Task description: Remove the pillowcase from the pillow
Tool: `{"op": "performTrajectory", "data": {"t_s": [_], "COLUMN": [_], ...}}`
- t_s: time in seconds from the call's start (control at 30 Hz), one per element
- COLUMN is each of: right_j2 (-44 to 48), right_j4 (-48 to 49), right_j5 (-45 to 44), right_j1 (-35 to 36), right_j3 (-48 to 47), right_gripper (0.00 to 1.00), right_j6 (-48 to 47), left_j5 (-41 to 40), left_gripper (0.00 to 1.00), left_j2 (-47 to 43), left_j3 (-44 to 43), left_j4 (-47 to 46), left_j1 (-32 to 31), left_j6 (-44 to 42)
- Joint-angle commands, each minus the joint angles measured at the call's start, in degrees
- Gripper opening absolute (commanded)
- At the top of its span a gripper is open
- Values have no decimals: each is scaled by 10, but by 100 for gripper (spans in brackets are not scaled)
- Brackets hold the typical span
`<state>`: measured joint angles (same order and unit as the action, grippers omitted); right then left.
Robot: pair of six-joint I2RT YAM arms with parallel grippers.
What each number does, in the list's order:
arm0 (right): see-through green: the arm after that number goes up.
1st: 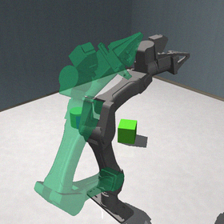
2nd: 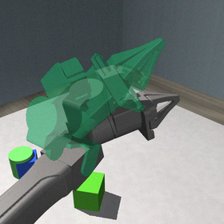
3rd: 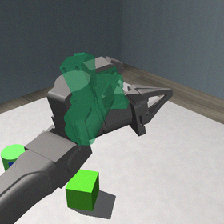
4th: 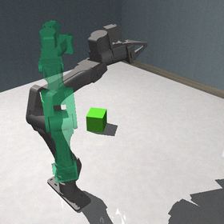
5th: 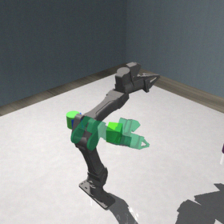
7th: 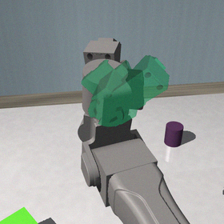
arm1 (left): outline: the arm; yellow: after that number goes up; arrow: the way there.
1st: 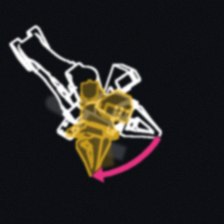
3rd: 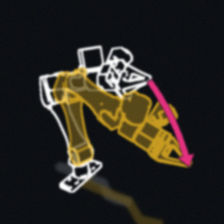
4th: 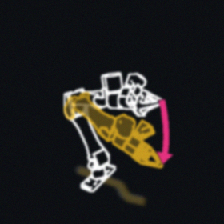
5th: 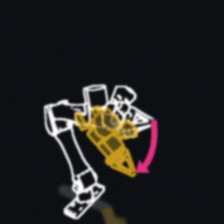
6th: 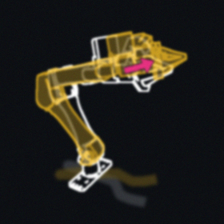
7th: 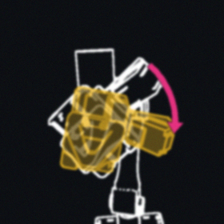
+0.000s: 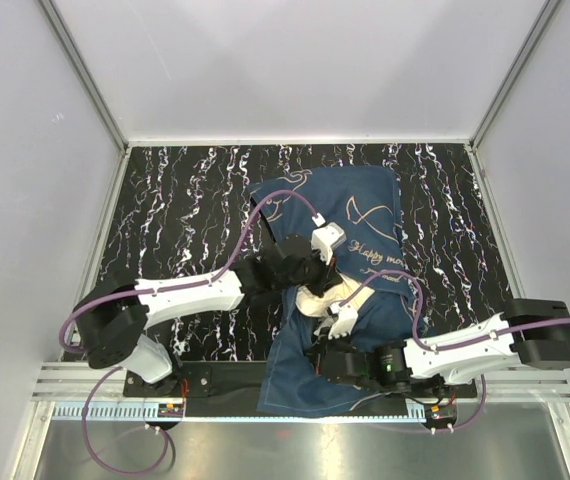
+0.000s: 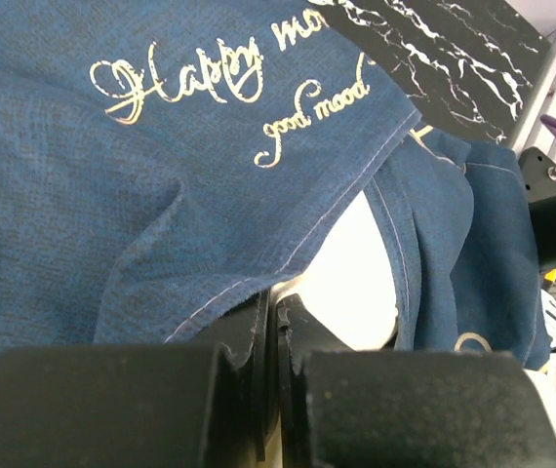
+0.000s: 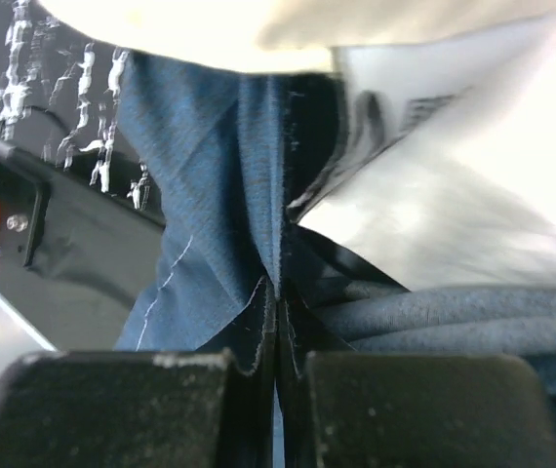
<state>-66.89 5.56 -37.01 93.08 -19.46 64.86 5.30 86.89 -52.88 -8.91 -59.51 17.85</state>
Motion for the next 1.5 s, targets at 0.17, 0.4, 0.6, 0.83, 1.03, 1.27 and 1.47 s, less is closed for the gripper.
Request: {"op": "performTrajectory", "data": {"t_s": [0.17,0.4,0.6,0.83,1.03,1.27,1.47], "right_j2": [70,198,186,116,-15,-79,25], "right_j4": [-308,-482,-635,-581,-458,-527,-518], "right_j5": [-64,-131,-157,-141,-120,-112,-125], "right_j1": [28,27,22,-20,-56,-56,-56], "right_j3": [-93,-88,-150,-184,-302,-465,-423], "right_gripper": [0,0,0,0,28,95,97], "right_j6": [155,223,271,182,4,-88,-108], "left_j5": [-49,-79,-114,-103,-123,-216,-236], "left_gripper": [0,0,0,0,0,0,0], "left_j2": [-165,-314,-429,-511,-505,-484,-495], "left_j3": [-37,23,73,94,127,160,171], "left_j4": [-25,88,162,211,200,202,209], "left_j1": [26,36,40,42,42,42,42], "left_j6": [-27,-39,-33,-11,8,40,43]}}
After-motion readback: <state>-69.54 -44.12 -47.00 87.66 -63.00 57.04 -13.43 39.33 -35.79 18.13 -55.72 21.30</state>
